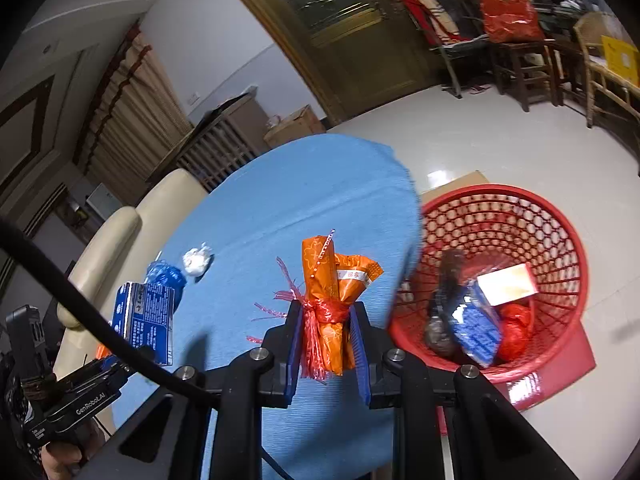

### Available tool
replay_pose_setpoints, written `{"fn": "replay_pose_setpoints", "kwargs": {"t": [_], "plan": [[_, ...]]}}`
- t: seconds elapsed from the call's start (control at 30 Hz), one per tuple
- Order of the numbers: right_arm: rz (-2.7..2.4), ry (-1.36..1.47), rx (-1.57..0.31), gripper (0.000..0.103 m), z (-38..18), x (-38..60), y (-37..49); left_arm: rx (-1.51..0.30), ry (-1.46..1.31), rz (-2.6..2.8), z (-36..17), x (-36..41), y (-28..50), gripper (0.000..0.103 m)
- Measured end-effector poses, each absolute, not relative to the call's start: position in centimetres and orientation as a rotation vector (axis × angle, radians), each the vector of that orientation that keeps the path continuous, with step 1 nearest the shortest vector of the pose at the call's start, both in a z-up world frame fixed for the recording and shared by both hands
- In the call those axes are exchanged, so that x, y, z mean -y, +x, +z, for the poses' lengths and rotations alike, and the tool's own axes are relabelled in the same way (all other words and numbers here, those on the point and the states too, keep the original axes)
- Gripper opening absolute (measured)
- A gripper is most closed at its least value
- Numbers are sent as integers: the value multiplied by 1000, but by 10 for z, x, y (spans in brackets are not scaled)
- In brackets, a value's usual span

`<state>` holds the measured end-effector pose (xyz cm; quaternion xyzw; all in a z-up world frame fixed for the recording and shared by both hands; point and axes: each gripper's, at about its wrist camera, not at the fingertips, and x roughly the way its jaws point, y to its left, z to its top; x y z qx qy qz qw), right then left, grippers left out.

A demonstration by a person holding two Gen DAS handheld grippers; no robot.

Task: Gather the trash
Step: 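Carry the orange mesh bag and flat blue box over to the red wastebasket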

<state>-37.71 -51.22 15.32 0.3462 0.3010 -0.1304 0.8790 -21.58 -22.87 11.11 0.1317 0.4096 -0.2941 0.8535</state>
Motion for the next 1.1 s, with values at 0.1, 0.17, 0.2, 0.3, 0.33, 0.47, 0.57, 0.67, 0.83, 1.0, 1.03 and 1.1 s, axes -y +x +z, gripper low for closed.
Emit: {"fn": "replay_pose_setpoints", "kwargs": {"t": [0.1, 0.17, 0.2, 0.3, 0.33, 0.47, 0.57, 0.67, 0.83, 1.0, 1.03, 1.1], "plan": [[-276, 733, -624, 24, 152, 517, -381, -865, 296, -627, 109, 239, -220, 38], [-270, 735, -626, 24, 151, 516, -380, -866, 308, -626, 107, 243, -222, 38], [-266, 734, -628, 24, 150, 514, -379, -868, 311, -624, 106, 244, -222, 38], [-246, 736, -631, 24, 148, 510, -373, -876, 315, -615, 104, 242, -221, 38], [-239, 735, -631, 24, 147, 508, -371, -878, 317, -613, 104, 243, -221, 38], [-222, 735, -629, 24, 147, 504, -365, -882, 327, -603, 104, 241, -219, 38], [-221, 735, -628, 24, 147, 502, -364, -887, 328, -601, 103, 241, -220, 38], [-229, 735, -630, 24, 146, 503, -366, -889, 329, -603, 102, 243, -221, 38], [-256, 738, -624, 24, 147, 511, -373, -888, 336, -616, 102, 247, -223, 38], [-301, 744, -616, 24, 147, 524, -384, -882, 339, -636, 105, 253, -225, 38], [-309, 747, -613, 24, 147, 527, -386, -881, 342, -641, 105, 255, -226, 38], [-326, 754, -611, 24, 145, 533, -392, -877, 350, -653, 106, 260, -227, 38]]}}
